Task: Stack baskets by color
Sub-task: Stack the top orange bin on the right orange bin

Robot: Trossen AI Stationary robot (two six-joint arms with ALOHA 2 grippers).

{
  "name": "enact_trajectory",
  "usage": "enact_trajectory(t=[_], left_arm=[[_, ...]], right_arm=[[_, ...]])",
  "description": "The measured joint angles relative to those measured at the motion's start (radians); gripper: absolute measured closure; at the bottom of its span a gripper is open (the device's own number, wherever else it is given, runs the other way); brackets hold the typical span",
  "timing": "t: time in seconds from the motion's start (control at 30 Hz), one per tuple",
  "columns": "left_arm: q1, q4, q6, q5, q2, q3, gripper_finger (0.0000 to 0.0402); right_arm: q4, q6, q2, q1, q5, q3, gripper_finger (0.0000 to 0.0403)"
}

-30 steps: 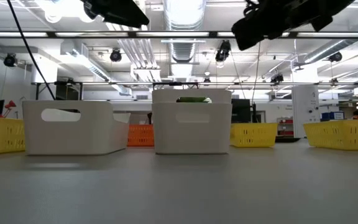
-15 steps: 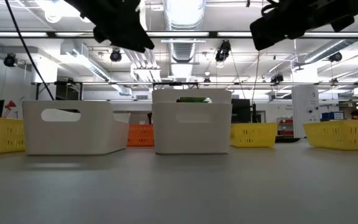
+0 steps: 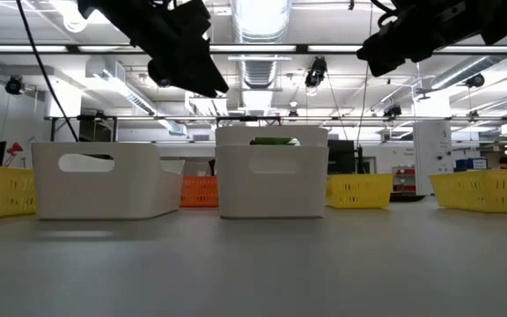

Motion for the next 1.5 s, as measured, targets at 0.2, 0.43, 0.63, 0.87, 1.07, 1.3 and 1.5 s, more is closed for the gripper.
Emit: enact_trajectory(t=[0.2,0.43,0.63,0.87,1.07,1.3,1.5], left_arm=[[0.061,-0.066,0.032,0.118,0.024,0.062,0.0171],[0.178,-0.246,0.180,0.225,0.098,0.136,0.0171],[0.294,-0.431,0.344,0.251,0.165,0.196,0.0171],[0.418,-0.434,0.525,0.313,0.224,0.219,0.0171],[0.450,-0.383,0.526,0.405,0.325,0.212,0.0171],[0.451,-0.344,0.526,0.404,0.388,0.212,0.0171],[0.454,-0.308,0.526,0.404,0.393,0.209,0.0186]], right_arm=[[0.000,-0.001,-0.001,0.000,0.000,0.000,0.0394],[-0.009,-0.002,-0.001,0.000,0.000,0.000,0.0394],[-0.009,0.001,0.000,0.000,0.000,0.000,0.0394],[-0.008,0.001,0.000,0.000,0.000,0.000,0.0394],[-0.008,0.001,0.000,0.000,0.000,0.000,0.0394],[-0.008,-0.002,0.001,0.000,0.000,0.000,0.0394],[-0.007,-0.010,0.001,0.000,0.002,0.000,0.0394]])
